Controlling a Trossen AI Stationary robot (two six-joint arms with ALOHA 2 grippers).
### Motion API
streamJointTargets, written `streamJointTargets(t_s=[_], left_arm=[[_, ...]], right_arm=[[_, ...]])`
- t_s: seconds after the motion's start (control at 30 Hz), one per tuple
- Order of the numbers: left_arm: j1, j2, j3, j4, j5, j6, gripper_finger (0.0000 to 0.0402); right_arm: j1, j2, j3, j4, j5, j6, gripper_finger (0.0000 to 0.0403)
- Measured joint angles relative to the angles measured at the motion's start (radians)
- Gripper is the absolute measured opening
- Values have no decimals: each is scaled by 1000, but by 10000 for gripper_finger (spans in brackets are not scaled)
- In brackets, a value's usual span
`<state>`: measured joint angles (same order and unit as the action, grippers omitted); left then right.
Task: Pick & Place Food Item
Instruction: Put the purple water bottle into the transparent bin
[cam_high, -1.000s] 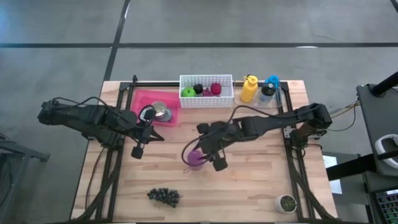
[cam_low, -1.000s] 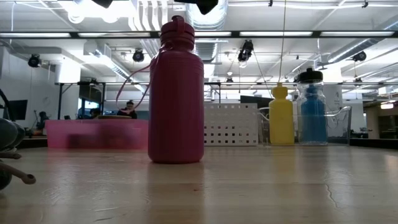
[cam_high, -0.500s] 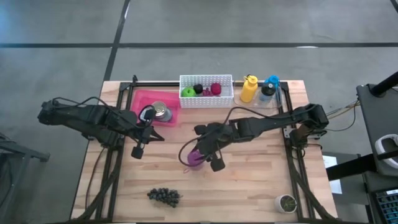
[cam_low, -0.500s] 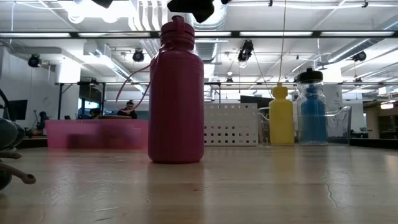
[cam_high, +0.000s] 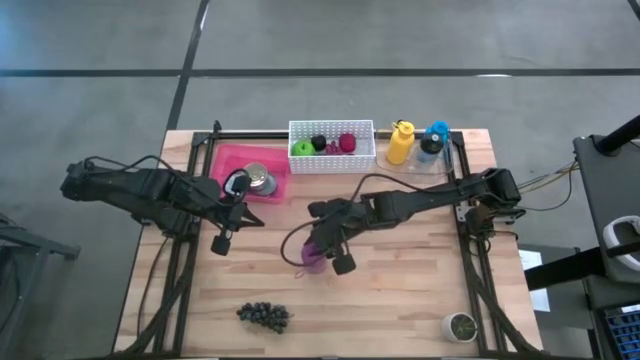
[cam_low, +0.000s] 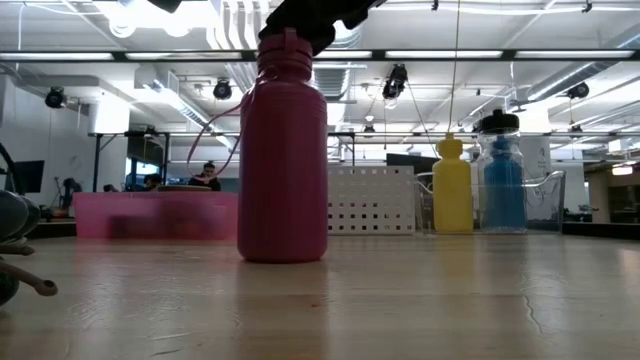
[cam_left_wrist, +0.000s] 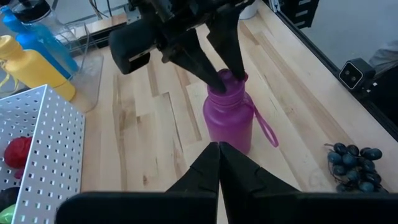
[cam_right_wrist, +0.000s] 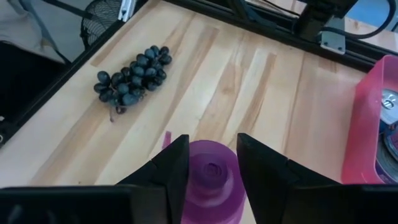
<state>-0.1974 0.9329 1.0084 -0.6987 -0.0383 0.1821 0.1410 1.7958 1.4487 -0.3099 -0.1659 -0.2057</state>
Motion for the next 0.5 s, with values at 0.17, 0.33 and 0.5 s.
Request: streamJointTargets(t_s=[0.17, 0.33, 0.5], left_arm=[[0, 0, 0, 0, 0, 0, 10], [0, 0, 0, 0, 0, 0, 10], [0, 0, 0, 0, 0, -1, 10]], right_arm=[[0, -1, 0, -4, 0, 2, 118], [0, -1, 0, -11, 0, -18, 98], [0, -2, 0, -14, -1, -47, 68]])
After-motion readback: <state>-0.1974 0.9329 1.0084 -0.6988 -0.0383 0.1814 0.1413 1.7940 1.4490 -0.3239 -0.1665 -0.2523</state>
